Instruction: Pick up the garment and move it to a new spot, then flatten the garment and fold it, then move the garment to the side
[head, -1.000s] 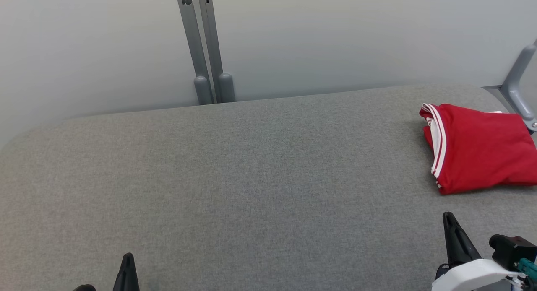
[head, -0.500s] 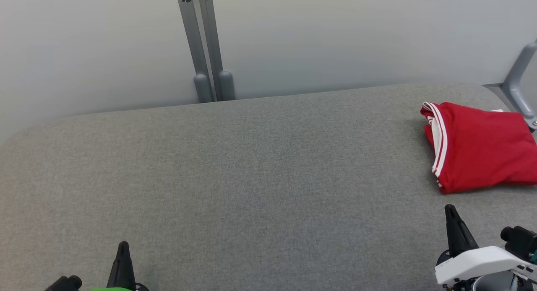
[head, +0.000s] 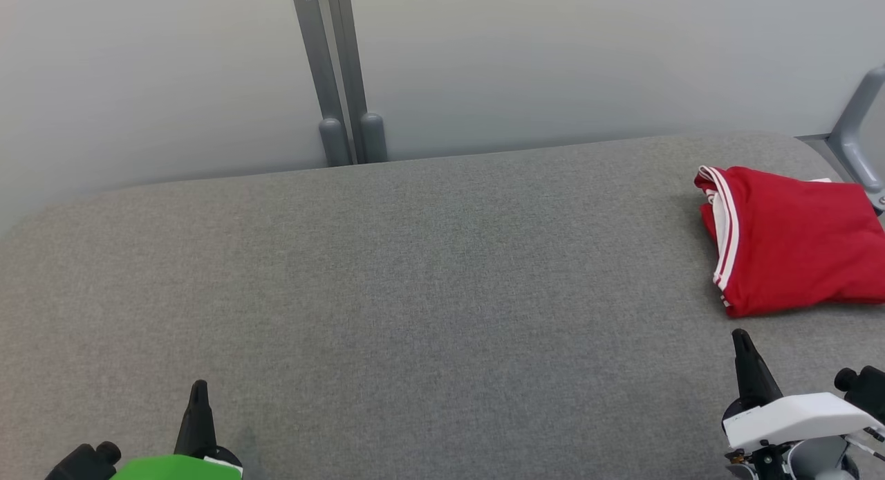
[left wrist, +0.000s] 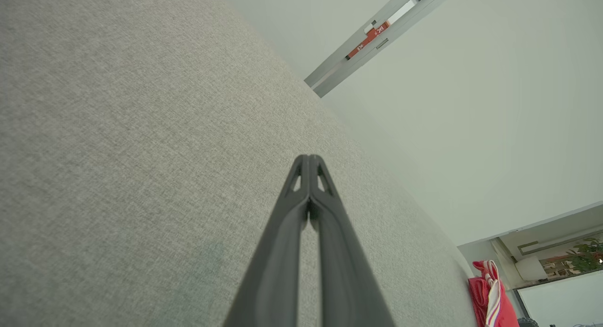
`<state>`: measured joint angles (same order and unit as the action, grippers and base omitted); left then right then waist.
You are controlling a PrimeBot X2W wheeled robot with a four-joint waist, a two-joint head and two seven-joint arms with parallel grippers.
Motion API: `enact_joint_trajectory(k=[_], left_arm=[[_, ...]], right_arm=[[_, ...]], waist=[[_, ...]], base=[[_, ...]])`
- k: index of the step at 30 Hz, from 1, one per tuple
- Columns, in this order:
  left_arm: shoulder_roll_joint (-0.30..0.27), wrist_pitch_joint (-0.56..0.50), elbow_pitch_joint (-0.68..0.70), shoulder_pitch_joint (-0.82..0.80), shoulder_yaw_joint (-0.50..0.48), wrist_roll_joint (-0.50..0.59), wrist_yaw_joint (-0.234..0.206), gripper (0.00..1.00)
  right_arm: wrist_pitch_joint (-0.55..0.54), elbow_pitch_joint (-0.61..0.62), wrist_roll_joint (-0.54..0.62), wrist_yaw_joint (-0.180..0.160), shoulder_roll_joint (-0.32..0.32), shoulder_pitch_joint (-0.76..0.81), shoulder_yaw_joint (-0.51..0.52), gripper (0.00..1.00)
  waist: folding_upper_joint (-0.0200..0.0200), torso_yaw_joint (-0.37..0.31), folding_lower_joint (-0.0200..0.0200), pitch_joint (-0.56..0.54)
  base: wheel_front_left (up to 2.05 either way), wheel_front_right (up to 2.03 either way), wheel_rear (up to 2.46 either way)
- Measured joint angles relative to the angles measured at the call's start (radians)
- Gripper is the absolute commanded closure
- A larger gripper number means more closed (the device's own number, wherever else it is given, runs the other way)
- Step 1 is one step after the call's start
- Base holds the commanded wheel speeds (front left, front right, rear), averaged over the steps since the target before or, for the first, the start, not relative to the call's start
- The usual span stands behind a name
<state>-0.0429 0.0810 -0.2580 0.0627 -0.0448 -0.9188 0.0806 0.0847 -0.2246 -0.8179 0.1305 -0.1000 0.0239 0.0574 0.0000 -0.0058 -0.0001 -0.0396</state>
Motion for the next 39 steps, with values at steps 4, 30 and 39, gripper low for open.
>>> enact_joint_trajectory(k=[4,30,39], left_arm=[[0.000,-0.011,0.000,-0.010,-0.005,-0.041,0.004,1.00],[-0.001,-0.085,0.004,-0.073,-0.030,-0.302,0.022,1.00],[-0.001,-0.106,0.006,-0.090,-0.038,-0.382,0.026,1.00]], right_arm=[[-0.014,-0.001,-0.053,0.000,0.003,-0.011,0.003,1.00],[-0.087,-0.009,-0.348,0.000,0.023,-0.055,0.025,1.00],[-0.110,-0.011,-0.435,0.000,0.027,-0.071,0.031,1.00]], waist=[[0.0000,0.000,0.0000,0.002],[0.0000,0.002,0.0000,0.015],[0.0000,0.003,0.0001,0.020]], base=[[0.00,0.00,0.00],[0.00,0.00,0.00],[0.00,0.00,0.00]])
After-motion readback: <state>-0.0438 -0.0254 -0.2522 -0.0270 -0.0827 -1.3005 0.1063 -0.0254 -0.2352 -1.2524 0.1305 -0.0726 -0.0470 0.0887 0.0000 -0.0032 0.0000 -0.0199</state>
